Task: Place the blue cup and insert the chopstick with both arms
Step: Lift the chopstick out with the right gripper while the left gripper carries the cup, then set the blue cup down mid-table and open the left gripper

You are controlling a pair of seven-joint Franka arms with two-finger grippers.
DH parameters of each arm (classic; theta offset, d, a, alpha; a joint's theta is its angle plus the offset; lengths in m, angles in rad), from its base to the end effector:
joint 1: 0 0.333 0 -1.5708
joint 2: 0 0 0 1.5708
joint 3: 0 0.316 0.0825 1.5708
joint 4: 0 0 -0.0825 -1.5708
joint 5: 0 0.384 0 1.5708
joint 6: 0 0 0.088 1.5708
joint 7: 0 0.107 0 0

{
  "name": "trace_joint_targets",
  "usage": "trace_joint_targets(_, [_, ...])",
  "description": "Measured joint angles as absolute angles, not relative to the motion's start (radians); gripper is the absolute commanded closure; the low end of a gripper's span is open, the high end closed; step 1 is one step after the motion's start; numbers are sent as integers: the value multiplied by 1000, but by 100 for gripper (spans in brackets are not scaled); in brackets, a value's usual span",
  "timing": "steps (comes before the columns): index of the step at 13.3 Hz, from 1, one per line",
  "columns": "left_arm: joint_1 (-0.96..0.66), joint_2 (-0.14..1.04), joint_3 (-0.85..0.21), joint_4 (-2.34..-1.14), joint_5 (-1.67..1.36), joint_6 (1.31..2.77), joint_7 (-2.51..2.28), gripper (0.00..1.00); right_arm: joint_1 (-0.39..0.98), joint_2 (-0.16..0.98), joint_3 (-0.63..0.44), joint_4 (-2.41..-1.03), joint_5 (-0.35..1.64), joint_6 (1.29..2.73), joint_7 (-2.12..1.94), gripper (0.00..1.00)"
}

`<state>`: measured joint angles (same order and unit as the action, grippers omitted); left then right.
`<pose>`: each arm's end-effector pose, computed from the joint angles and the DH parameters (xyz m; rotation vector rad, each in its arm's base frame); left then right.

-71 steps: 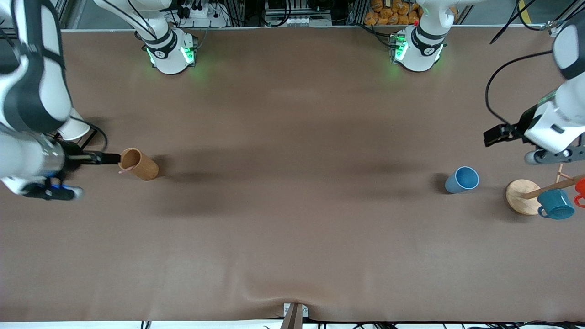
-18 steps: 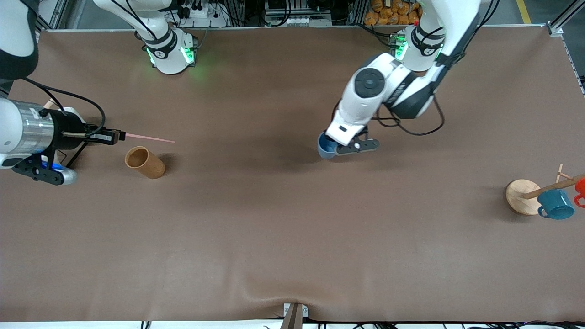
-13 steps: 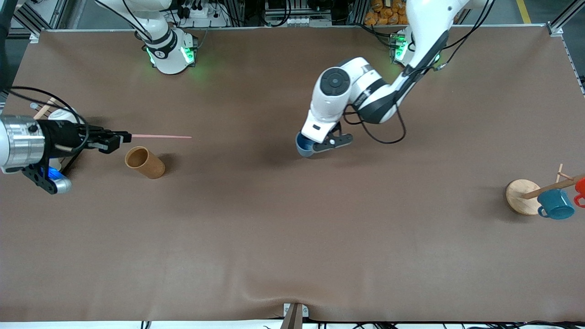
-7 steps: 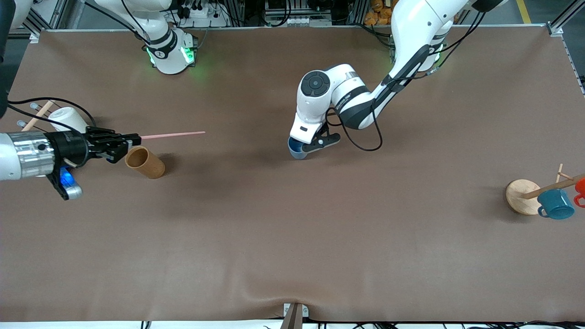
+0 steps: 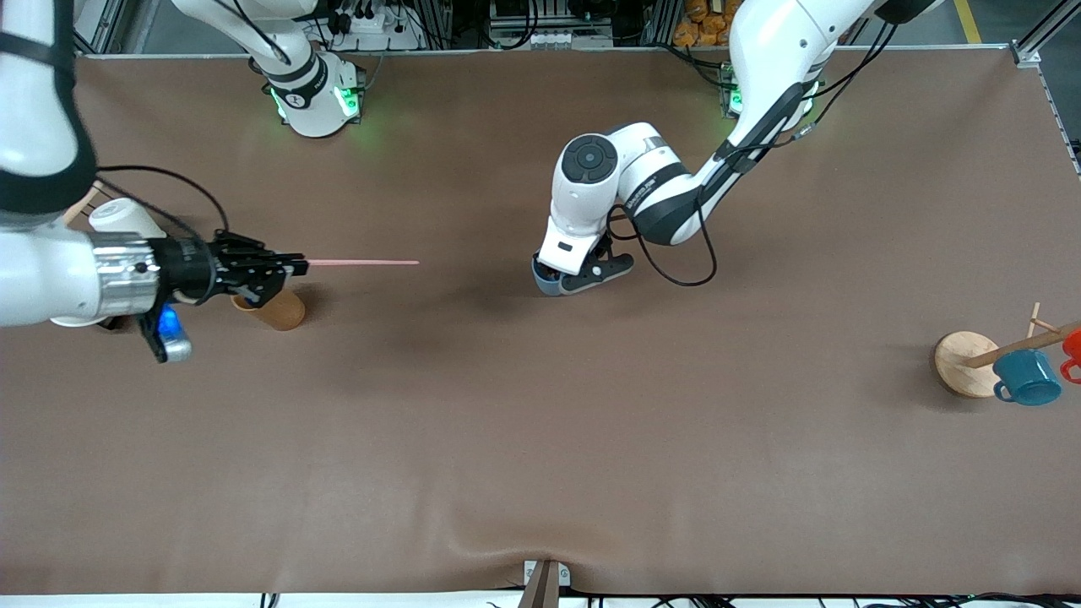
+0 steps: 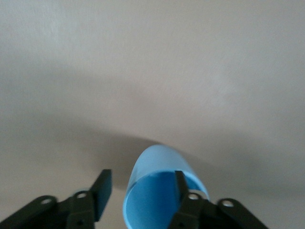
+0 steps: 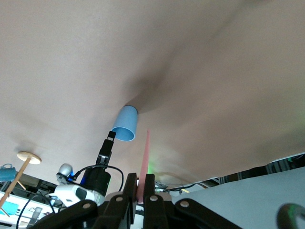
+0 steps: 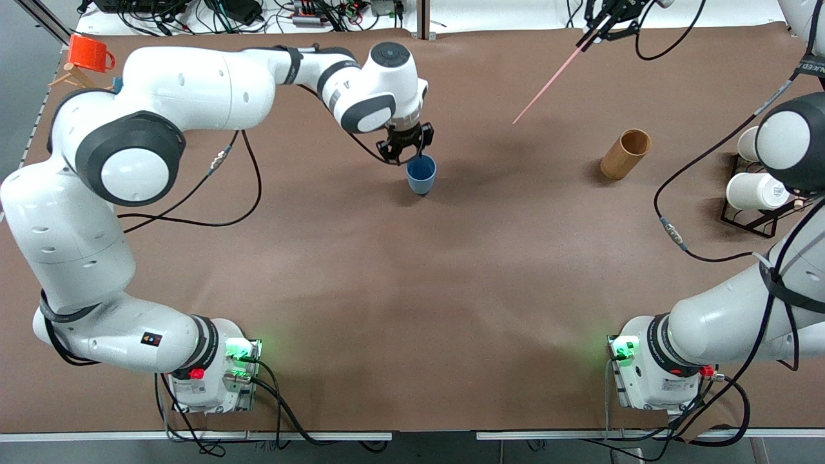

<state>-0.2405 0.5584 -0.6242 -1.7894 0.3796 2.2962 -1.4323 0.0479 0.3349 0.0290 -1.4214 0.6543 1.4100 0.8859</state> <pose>0.4611 -0.4701 0.2945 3.0005 0.6185 0.0175 0.6183 0.1180 0.5091 -2.3717 1.0272 0.8194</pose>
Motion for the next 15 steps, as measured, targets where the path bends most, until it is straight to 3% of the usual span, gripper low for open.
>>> trace_joint_targets(7, [-110,374,-627,-1770,365,2244,-1394,0,205,315,33,-1568,738,1607,1033,100])
trace_joint_targets(15, [-13,342,-627,-1588,304,1994,-1186,0,381,315,37,-1665,779,1826,1148,100])
